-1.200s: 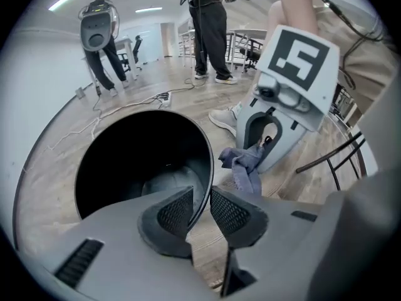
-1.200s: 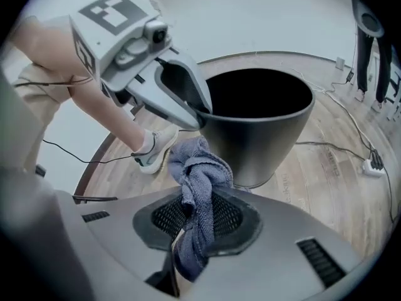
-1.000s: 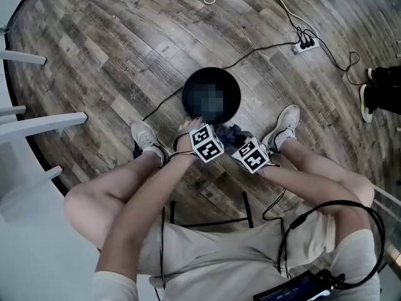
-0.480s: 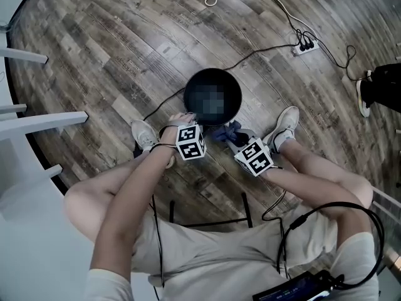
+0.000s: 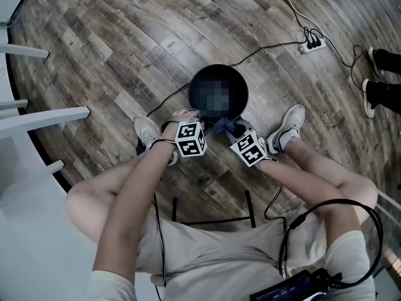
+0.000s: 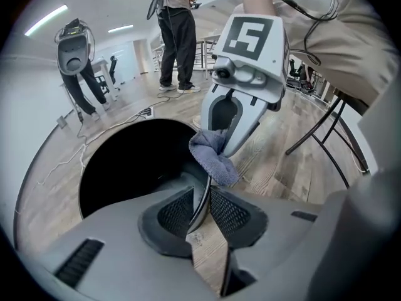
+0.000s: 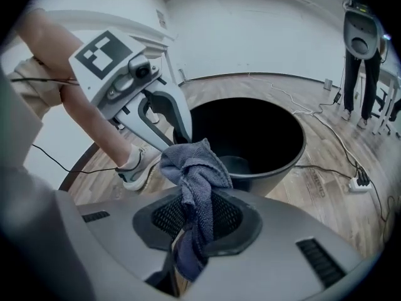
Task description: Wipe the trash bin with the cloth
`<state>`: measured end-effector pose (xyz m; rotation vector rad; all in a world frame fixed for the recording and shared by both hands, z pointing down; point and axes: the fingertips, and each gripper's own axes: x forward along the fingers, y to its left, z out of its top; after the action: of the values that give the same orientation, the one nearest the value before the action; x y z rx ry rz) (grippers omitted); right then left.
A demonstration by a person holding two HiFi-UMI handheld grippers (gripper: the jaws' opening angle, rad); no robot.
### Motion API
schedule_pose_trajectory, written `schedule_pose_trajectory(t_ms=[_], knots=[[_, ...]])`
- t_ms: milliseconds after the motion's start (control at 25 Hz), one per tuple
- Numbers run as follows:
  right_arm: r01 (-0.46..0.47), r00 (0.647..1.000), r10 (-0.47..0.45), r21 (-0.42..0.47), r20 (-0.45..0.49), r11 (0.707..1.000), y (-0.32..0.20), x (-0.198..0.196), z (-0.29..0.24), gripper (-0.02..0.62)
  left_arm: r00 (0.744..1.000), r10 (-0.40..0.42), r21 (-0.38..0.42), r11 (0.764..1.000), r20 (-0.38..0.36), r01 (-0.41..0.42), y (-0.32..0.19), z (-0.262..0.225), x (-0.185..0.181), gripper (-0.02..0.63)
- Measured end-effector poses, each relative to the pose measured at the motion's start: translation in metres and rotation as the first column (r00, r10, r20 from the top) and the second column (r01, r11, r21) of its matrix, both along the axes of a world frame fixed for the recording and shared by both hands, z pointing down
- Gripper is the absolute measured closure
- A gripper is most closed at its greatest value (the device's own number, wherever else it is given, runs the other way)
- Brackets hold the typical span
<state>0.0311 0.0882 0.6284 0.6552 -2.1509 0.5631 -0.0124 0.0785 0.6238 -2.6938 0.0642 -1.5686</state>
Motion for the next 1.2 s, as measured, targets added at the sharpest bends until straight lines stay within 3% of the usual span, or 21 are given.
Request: schedule_pose_trajectory(t_ms=[520, 960, 1200], knots=[[-0.003, 0.998, 0.000, -0.051, -0.061, 0.999, 0.003, -0.009, 0.095, 0.517, 0.998, 0.067, -0.010, 0.998, -0.016, -0.067, 0.001, -0.003, -0.004, 0.531], [-0.007, 0.980, -0.009, -0.080, -0.199, 0.997, 0.002, -0.002, 0.187, 0.517, 0.996, 0.064, -0.024, 0.998, -0.059, -0.066, -0.001, -0.006, 0.002, 0.538], [0.017, 0.988, -0.044, -0.181, -0.147, 0.983, 0.010, -0.009, 0.184, 0.517, 0.996, 0.042, 0.040, 0.998, -0.081, -0.038, -0.001, -0.004, 0.000, 0.529]])
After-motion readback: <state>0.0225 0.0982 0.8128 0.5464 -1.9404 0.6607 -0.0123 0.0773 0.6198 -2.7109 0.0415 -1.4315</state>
